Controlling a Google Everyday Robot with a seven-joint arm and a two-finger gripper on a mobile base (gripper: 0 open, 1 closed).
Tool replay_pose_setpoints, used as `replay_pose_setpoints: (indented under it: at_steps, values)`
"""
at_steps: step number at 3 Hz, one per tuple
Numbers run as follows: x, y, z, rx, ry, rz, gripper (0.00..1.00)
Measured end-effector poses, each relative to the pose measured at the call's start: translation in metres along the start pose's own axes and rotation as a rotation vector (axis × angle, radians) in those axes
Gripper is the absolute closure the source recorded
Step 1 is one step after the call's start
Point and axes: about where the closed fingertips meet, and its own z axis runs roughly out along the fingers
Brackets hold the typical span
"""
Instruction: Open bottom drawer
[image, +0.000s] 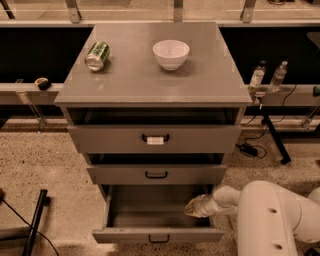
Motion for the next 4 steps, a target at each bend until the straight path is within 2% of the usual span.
replay_pose_setpoints:
  at_steps: [1, 2, 3, 4]
  values:
    - [0.036, 0.022, 0.020, -0.067, 0.050, 0.054, 1.00]
    - [0.041, 0.044, 0.025, -0.131, 0.064, 0.053, 1.00]
    - [0.022, 0.070, 0.020, -0.262, 0.059, 0.001, 1.00]
    - [0.009, 0.103, 0.016, -0.418, 0.045, -0.012, 1.00]
